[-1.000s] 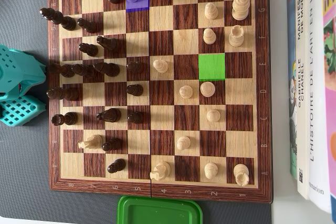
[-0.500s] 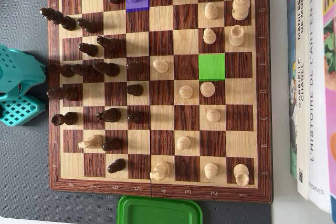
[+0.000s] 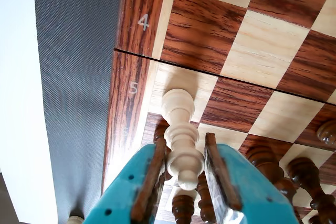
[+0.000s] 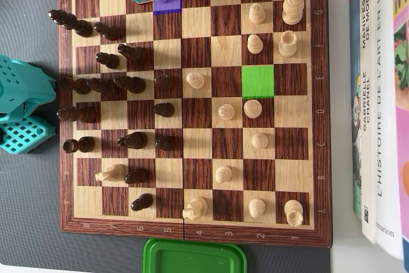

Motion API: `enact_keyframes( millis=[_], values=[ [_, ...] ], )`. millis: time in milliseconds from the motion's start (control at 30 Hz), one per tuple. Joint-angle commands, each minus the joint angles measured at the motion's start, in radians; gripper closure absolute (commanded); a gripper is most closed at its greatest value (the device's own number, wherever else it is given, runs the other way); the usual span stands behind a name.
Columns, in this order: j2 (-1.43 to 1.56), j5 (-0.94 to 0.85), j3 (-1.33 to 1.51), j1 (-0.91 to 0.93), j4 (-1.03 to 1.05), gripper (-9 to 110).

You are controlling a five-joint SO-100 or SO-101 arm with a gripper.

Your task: Play chess

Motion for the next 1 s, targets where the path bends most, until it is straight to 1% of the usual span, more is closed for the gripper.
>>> enact_keyframes(
  millis=[0, 300, 600, 967],
  values=[
    [0.009, -0.002, -0.005, 0.006, -0.009, 93],
    [0.009, -0.002, -0.005, 0.011, -0.008, 101],
    [0.025, -0.002, -0.025, 0.005, -0.009, 100],
    [0.152, 0.000, -0.038, 0.008, -0.006, 100]
  ],
)
